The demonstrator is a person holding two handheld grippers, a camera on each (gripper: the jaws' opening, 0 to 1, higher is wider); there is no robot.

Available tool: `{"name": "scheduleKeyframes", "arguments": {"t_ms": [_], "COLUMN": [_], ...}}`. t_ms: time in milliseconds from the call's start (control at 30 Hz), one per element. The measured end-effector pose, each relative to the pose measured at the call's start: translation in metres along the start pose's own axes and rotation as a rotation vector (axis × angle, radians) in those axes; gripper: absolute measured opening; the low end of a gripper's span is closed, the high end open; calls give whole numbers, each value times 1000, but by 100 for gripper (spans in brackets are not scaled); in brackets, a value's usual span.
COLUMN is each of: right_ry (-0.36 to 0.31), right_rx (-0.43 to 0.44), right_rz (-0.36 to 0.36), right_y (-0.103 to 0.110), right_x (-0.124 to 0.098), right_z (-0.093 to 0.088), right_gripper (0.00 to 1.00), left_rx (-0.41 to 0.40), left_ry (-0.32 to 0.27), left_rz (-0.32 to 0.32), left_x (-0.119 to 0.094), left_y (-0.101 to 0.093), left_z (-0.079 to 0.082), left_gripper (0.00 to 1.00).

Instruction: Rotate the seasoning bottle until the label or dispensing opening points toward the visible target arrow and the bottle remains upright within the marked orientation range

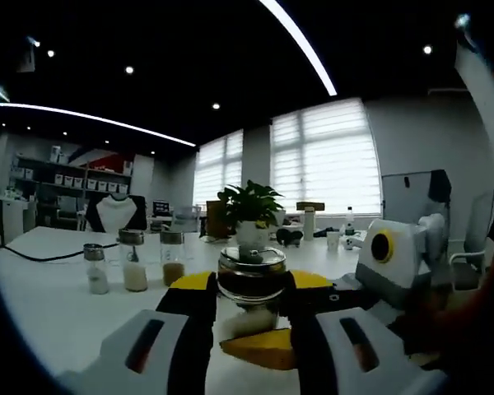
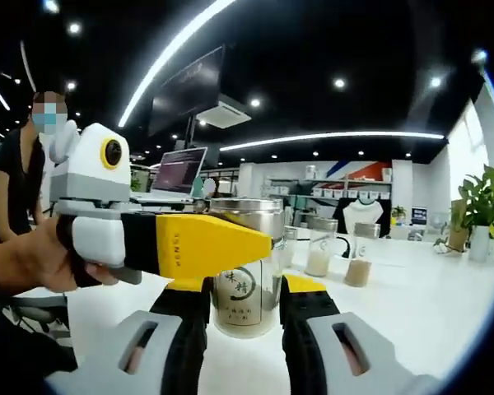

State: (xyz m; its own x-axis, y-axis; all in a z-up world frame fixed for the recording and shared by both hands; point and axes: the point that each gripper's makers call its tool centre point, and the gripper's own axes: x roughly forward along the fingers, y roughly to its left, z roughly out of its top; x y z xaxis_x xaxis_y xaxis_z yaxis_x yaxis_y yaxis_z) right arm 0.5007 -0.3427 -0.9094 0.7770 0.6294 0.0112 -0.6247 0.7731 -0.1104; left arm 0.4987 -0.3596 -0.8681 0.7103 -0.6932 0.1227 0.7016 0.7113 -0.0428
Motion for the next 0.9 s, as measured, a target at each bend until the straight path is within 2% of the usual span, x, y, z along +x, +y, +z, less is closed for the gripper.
{"name": "scheduleKeyframes", "arguments": {"t_ms": [100, 167, 233, 267, 367, 433, 500, 567, 633, 667, 733, 800, 900], "right_ry": [-1, -3, -28, -38, -71, -100, -90, -78, -85, -85, -67, -72, -78], "right_rx": [25, 24, 26, 27, 54, 67, 82, 83, 72, 64, 39, -10, 3], "right_rz": [-51, -43, 14, 64, 150, 209, 260, 313, 331, 338, 324, 270, 162], "right_y": [3, 3, 5, 8, 11, 12, 14, 17, 18, 19, 20, 16, 8], "right_x": [1, 2, 2, 2, -1, -3, -6, -9, -12, -13, -13, -12, -8], "right_z": [-2, -2, 3, 5, 11, 16, 16, 13, 14, 14, 13, 15, 16], "right_gripper": [31, 31, 31, 31, 31, 31, 31, 31, 31, 31, 31, 31, 31], "left_rx": [31, 37, 28, 24, 31, -21, -31, -4, -18, -23, -31, -47, -66], "left_ry": [-28, -31, -39, -32, -28, -32, -2, 26, 24, 25, 34, 34, 23], "left_rz": [70, 73, 64, 48, -23, -91, -157, -220, -283, -292, -284, -256, -160], "left_x": [0, -2, -5, -6, -8, -8, -9, -10, -12, -12, -11, -10, -8], "left_y": [2, 0, 4, 5, 3, 0, -3, -7, -14, -14, -12, -11, -3], "left_z": [-2, -2, 3, 4, 9, 13, 12, 9, 10, 10, 9, 9, 11], "left_gripper": [36, 36, 35, 35, 35, 35, 35, 35, 35, 35, 35, 35, 35]}}
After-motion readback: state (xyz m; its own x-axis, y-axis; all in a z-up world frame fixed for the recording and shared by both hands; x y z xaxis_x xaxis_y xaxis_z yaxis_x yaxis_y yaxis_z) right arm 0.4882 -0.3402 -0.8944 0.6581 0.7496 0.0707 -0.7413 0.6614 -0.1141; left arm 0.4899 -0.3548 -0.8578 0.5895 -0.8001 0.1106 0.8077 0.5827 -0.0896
